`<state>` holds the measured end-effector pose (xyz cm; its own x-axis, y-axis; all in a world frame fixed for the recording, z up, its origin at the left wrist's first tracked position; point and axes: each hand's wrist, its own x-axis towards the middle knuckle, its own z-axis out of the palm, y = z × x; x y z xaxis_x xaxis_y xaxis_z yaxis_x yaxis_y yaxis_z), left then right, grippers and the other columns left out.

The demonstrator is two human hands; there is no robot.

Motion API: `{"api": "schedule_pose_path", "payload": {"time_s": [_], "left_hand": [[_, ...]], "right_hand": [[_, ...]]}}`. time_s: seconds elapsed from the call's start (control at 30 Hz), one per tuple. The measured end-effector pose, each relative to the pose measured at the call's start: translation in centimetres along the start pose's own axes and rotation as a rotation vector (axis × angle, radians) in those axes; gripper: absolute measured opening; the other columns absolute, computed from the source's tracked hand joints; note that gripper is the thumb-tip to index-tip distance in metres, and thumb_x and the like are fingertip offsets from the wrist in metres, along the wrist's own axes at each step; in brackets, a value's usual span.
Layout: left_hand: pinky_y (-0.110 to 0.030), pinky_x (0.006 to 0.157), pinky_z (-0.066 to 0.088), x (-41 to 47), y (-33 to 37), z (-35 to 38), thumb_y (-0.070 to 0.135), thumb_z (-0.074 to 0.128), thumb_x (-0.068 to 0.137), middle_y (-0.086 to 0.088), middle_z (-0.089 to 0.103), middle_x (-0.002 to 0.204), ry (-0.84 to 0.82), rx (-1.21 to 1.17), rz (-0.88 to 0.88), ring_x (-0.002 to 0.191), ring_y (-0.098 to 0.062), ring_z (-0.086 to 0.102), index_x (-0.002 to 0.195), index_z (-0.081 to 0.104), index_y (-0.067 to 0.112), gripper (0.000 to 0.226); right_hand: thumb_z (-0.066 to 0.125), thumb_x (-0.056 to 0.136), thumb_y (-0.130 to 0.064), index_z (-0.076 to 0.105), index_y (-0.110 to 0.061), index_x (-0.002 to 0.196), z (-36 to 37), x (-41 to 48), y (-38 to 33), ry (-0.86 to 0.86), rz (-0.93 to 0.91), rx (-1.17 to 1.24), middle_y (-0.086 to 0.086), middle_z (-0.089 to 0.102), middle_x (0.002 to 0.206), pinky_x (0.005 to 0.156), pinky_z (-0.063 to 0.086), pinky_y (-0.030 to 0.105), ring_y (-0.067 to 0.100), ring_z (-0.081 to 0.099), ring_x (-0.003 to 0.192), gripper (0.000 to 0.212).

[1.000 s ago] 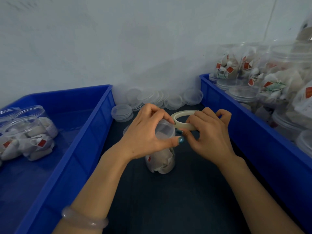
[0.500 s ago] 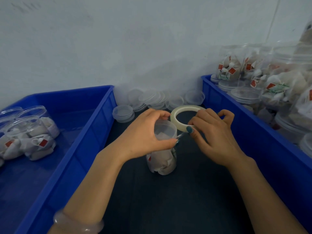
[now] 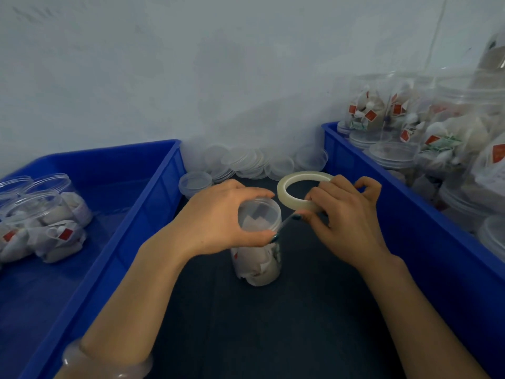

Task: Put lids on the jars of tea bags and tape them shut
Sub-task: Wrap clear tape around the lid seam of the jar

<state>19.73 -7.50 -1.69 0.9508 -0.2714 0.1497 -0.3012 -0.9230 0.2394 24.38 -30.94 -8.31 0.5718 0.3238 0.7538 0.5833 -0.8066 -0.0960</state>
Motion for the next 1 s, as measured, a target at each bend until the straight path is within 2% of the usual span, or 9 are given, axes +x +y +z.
{"api": "schedule_pose_path", "payload": {"time_s": [0.17, 0.3, 0.37, 0.47, 0.53, 0.67, 0.73, 0.83, 1.0], "left_hand": [[-0.010, 0.096, 0.035, -0.1, -0.4, 0.3, 0.050, 0.077, 0.076, 0.029, 0.044, 0.141, -0.061, -0.179, 0.073, 0.124, 0.011, 0.041, 0.146, 0.039, 0.047, 0.080], [-0.016, 0.102, 0.040, -0.1, -0.1, 1.3, 0.036, 0.079, 0.077, 0.025, 0.044, 0.136, -0.050, -0.299, 0.064, 0.125, 0.006, 0.043, 0.139, 0.047, 0.041, 0.071], [-0.023, 0.101, 0.043, 0.0, 0.6, 2.3, 0.042, 0.079, 0.074, 0.022, 0.047, 0.130, 0.036, -0.307, 0.053, 0.120, 0.002, 0.046, 0.132, 0.052, 0.039, 0.064], [-0.027, 0.093, 0.045, 0.2, 1.5, 3.5, 0.064, 0.073, 0.068, 0.022, 0.054, 0.117, 0.216, -0.272, 0.016, 0.111, -0.001, 0.050, 0.116, 0.057, 0.039, 0.056], [-0.028, 0.092, 0.045, 0.3, 1.6, 3.8, 0.062, 0.074, 0.071, 0.022, 0.055, 0.115, 0.258, -0.273, 0.017, 0.109, -0.002, 0.051, 0.112, 0.059, 0.040, 0.049], [-0.023, 0.090, 0.044, 0.1, 0.6, 3.3, 0.053, 0.075, 0.074, 0.023, 0.055, 0.115, 0.214, -0.319, 0.049, 0.111, 0.001, 0.051, 0.112, 0.060, 0.041, 0.043], [-0.027, 0.093, 0.046, 0.1, 0.2, 2.8, 0.049, 0.078, 0.074, 0.022, 0.056, 0.116, 0.188, -0.348, 0.054, 0.112, 0.000, 0.052, 0.112, 0.061, 0.041, 0.043], [-0.034, 0.099, 0.048, 0.2, -0.1, 2.3, 0.039, 0.083, 0.075, 0.022, 0.057, 0.117, 0.145, -0.389, 0.073, 0.114, -0.001, 0.053, 0.113, 0.063, 0.041, 0.043], [-0.037, 0.106, 0.046, 0.5, -0.5, 1.9, 0.031, 0.085, 0.077, 0.021, 0.057, 0.124, 0.055, -0.412, 0.124, 0.122, -0.001, 0.053, 0.119, 0.062, 0.041, 0.049]], "right_hand": [[0.049, 0.091, -0.061, 0.063, -0.024, 0.078, 0.2, 0.2, -0.5, 0.035, 0.001, 0.020, -0.016, 0.052, 0.078, 0.083, 0.016, 0.034, 0.015, 0.052, 0.083, 0.042], [0.052, 0.088, -0.060, 0.065, -0.024, 0.076, 0.4, 0.2, -0.7, 0.047, 0.014, 0.052, -0.021, 0.043, 0.078, 0.082, 0.019, 0.035, 0.014, 0.051, 0.081, 0.041], [0.054, 0.087, -0.057, 0.066, -0.025, 0.076, 0.4, 0.3, -0.8, 0.053, 0.006, 0.071, -0.023, 0.041, 0.079, 0.082, 0.019, 0.035, 0.013, 0.050, 0.079, 0.037], [0.052, 0.087, -0.053, 0.065, -0.026, 0.075, 0.3, 0.3, -0.8, 0.018, -0.028, 0.091, -0.021, 0.041, 0.072, 0.082, 0.020, 0.034, 0.012, 0.047, 0.073, 0.032], [0.050, 0.089, -0.053, 0.061, -0.028, 0.072, 0.2, 0.4, -0.7, -0.021, -0.048, 0.077, -0.019, 0.042, 0.069, 0.081, 0.020, 0.034, 0.011, 0.045, 0.071, 0.032], [0.037, 0.099, -0.054, 0.057, -0.029, 0.078, 0.1, 0.2, 0.0, -0.108, -0.060, 0.128, -0.016, 0.049, 0.074, 0.085, 0.024, 0.037, 0.009, 0.045, 0.078, 0.038], [0.035, 0.101, -0.052, 0.057, -0.029, 0.080, 0.1, 0.1, 0.2, -0.119, -0.065, 0.145, -0.015, 0.050, 0.076, 0.087, 0.025, 0.037, 0.009, 0.046, 0.079, 0.038], [0.041, 0.099, -0.051, 0.058, -0.027, 0.081, 0.2, 0.0, 0.3, -0.079, -0.063, 0.107, -0.015, 0.051, 0.079, 0.086, 0.024, 0.036, 0.011, 0.048, 0.081, 0.034], [0.055, 0.092, -0.050, 0.061, -0.025, 0.085, 0.4, 0.0, 0.1, 0.033, -0.039, 0.010, -0.012, 0.055, 0.088, 0.087, 0.019, 0.035, 0.015, 0.052, 0.091, 0.027]]}}
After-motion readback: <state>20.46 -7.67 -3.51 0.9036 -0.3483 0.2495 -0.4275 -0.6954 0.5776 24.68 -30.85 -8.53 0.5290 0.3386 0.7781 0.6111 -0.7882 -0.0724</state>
